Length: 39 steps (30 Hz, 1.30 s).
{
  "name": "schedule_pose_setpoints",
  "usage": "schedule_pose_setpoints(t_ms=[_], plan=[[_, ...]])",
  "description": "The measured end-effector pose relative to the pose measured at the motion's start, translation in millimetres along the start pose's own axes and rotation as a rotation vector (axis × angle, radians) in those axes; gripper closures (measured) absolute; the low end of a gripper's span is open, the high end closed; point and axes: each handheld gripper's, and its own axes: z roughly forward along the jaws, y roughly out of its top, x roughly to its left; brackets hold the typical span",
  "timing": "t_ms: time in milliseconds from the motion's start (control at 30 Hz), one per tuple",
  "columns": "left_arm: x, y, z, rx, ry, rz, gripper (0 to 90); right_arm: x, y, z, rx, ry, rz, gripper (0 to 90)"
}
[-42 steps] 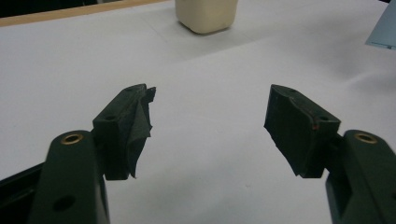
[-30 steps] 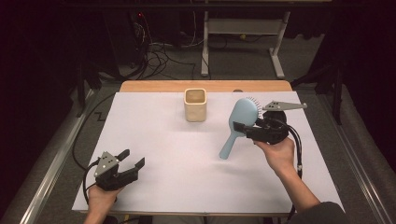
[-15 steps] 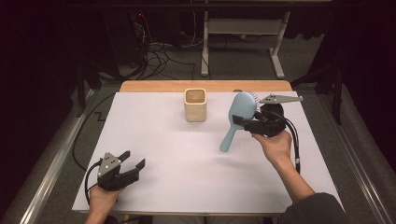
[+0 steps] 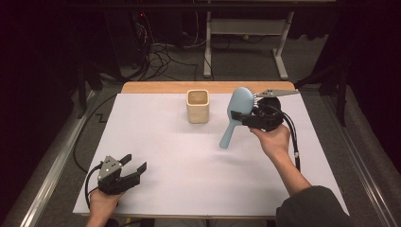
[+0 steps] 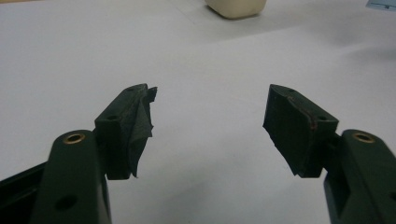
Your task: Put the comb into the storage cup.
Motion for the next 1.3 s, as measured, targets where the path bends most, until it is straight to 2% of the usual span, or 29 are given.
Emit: schedule_pose_setpoints(t_ms=[533, 1300], plan=[[1.9, -1.1, -1.3, -0.007, 0.003, -0.027, 32.7, 3.5, 25.6, 4.7, -0.020, -0.018, -0.016, 54.0], [2.7, -1.9, -2.2, -0.006, -0.002, -0.024, 32.6, 3.7, 51.5, 19.1, -0.035, -0.013, -0.006, 54.2]])
